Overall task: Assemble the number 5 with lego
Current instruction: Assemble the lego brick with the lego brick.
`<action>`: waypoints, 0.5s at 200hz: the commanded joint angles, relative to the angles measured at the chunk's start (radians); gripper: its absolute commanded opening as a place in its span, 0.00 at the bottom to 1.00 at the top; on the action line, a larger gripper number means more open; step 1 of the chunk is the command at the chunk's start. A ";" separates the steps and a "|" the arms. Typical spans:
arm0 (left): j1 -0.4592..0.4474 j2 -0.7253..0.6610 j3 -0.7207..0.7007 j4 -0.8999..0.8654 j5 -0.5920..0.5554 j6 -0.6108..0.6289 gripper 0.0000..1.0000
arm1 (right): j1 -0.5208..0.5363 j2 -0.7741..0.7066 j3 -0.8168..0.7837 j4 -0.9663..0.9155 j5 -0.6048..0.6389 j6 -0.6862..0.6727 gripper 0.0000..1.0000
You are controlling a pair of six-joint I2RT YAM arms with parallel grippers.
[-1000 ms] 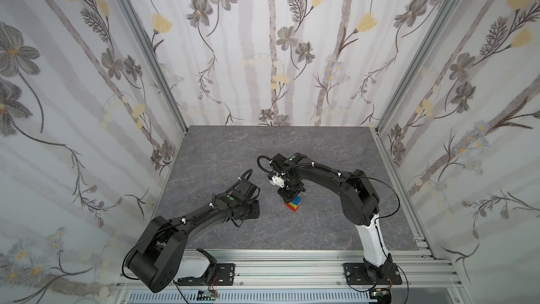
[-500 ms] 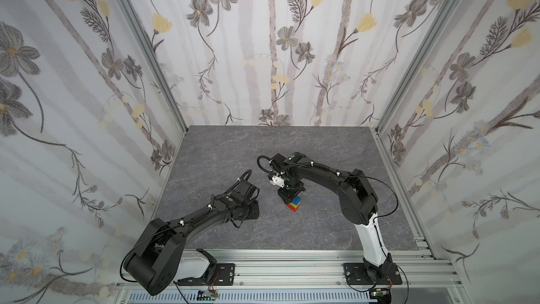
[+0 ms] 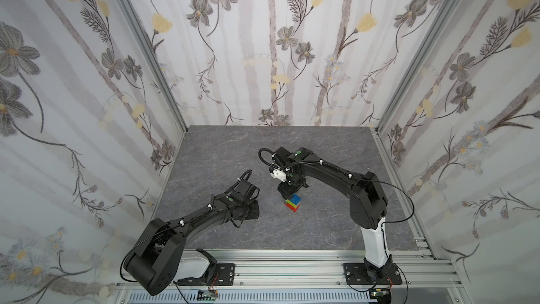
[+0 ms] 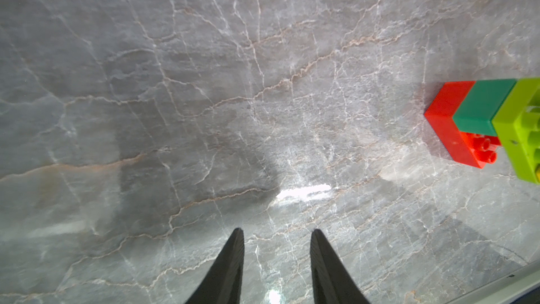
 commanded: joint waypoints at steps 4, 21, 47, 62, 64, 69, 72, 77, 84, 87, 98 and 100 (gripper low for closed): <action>0.000 0.020 0.018 -0.001 0.017 -0.010 0.39 | -0.027 -0.070 -0.041 0.011 0.027 0.054 0.64; -0.004 0.047 0.032 0.005 0.041 -0.009 0.39 | -0.069 -0.126 -0.101 0.050 0.014 0.086 0.64; -0.018 0.100 0.078 -0.001 0.056 -0.002 0.38 | -0.151 -0.186 -0.221 0.126 0.007 0.148 0.62; -0.026 0.126 0.109 -0.006 0.059 0.003 0.38 | -0.194 -0.209 -0.300 0.183 -0.003 0.181 0.61; -0.027 0.129 0.113 -0.006 0.059 0.003 0.38 | -0.199 -0.210 -0.308 0.190 -0.007 0.184 0.60; -0.029 0.139 0.122 -0.007 0.060 0.005 0.38 | -0.208 -0.209 -0.326 0.201 -0.012 0.194 0.60; -0.030 0.143 0.128 -0.009 0.061 0.006 0.38 | -0.213 -0.207 -0.333 0.209 -0.014 0.197 0.59; -0.031 0.151 0.138 -0.011 0.062 0.008 0.38 | -0.218 -0.202 -0.350 0.222 -0.021 0.201 0.59; -0.032 0.161 0.151 -0.014 0.064 0.009 0.37 | -0.222 -0.194 -0.371 0.246 -0.033 0.207 0.58; -0.032 0.165 0.156 -0.015 0.064 0.009 0.37 | -0.222 -0.190 -0.379 0.255 -0.037 0.212 0.58; -0.032 0.174 0.171 -0.019 0.065 0.010 0.38 | -0.222 -0.172 -0.399 0.284 -0.050 0.227 0.57; -0.032 0.175 0.173 -0.019 0.066 0.009 0.37 | -0.222 -0.167 -0.402 0.288 -0.052 0.230 0.57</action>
